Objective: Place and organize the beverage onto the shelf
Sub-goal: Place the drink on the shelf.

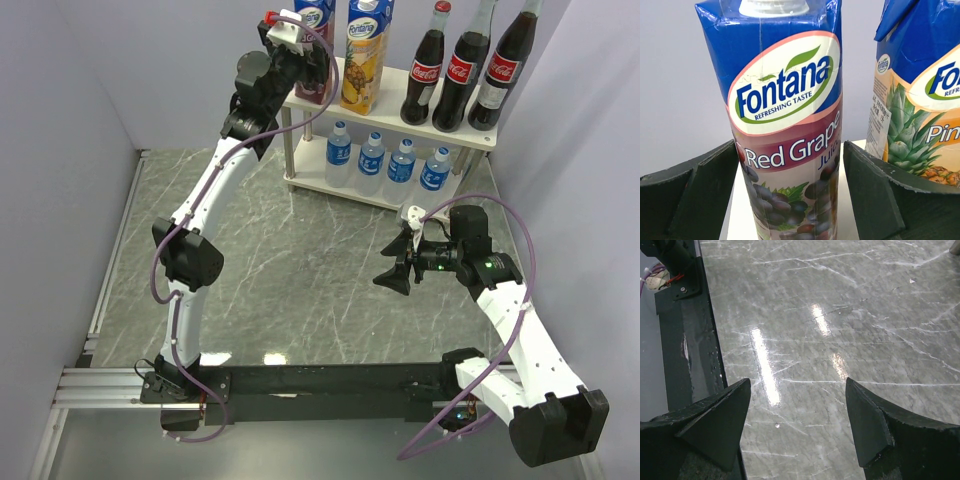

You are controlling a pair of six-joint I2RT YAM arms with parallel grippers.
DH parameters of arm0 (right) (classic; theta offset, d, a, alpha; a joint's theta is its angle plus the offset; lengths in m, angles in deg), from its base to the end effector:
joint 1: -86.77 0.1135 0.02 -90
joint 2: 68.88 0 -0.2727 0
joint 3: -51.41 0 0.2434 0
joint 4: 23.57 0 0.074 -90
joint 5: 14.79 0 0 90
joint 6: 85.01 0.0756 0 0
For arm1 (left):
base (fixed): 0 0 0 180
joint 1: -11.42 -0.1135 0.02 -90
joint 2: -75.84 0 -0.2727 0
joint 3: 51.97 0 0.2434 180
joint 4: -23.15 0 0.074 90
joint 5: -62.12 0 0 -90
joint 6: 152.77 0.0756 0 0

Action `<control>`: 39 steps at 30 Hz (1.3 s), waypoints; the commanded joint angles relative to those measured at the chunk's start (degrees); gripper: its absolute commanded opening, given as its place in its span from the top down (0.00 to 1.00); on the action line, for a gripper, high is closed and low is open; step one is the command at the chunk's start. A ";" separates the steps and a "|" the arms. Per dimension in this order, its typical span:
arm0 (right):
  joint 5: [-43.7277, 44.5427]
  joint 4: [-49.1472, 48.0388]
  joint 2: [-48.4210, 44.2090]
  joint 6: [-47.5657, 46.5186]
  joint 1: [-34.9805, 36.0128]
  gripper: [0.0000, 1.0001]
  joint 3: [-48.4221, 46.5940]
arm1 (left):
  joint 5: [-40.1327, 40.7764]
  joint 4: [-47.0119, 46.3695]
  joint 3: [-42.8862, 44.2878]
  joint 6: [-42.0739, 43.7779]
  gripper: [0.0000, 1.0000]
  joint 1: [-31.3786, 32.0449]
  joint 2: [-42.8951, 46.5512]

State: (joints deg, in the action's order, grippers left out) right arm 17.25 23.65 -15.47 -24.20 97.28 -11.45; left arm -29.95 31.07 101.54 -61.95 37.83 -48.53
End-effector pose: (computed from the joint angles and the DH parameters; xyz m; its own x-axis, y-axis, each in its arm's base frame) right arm 0.1729 0.0973 0.3025 -0.1572 -0.2923 -0.9433 -0.9533 0.2942 0.0677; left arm 0.4698 -0.2364 0.5112 0.3309 -0.1484 -0.9319 0.4700 0.8823 0.0264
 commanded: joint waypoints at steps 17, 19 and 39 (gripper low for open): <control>0.38 -1.66 -0.23 -0.16 -0.22 0.17 -0.18 | -2.06 -4.64 -1.42 -3.72 0.01 0.30 5.10; 0.47 -1.48 -0.15 -0.25 -0.13 0.17 -0.09 | -2.59 -4.99 -2.91 -3.89 0.01 0.30 6.69; 3.37 -2.80 -2.86 -1.75 -0.83 0.16 0.17 | -5.32 -4.99 -19.76 -6.00 0.01 0.30 25.13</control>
State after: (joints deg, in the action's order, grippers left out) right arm 19.77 23.65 -15.85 -24.92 97.21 -11.45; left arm -33.62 28.36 86.09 -65.93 37.87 -29.30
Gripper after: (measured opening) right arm 0.831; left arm 0.995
